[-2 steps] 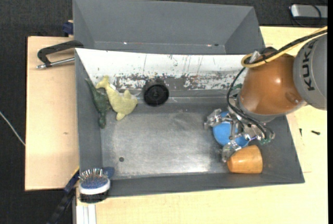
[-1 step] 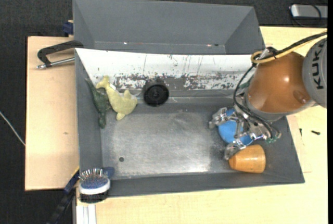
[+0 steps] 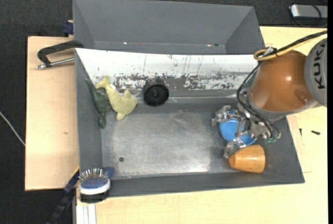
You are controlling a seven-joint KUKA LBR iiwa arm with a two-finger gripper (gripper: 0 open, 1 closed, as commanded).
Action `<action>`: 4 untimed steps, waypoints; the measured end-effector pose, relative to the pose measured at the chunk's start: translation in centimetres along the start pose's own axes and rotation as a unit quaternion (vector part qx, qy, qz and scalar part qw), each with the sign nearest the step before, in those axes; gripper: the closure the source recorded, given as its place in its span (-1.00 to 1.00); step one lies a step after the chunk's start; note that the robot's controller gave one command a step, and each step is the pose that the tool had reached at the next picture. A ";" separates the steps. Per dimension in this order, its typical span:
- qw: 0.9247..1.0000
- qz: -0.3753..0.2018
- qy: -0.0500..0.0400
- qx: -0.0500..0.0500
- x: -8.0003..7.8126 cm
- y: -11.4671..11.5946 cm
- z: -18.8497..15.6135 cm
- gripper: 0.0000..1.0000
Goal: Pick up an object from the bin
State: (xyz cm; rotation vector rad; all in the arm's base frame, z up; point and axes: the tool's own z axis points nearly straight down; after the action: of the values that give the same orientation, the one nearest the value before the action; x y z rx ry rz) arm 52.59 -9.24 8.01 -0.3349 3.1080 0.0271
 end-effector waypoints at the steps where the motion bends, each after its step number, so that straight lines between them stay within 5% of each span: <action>1: 1.000 -0.029 0.000 -0.002 -0.1 0.2 0.0 -1.00; 2: 1.000 0.019 0.002 0.010 1.6 -1.0 -12.7 -1.00; 3: 0.990 -0.138 -0.007 0.010 -0.5 -0.7 -0.6 -1.00; 4: 0.991 -0.137 0.004 0.009 0.2 -1.0 -0.5 1.00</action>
Offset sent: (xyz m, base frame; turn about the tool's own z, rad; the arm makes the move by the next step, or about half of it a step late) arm -0.0003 -0.0499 -0.0017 -0.2675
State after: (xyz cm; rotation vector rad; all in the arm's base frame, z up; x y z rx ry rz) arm 52.57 -10.23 8.48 -0.7580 3.0371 -0.0048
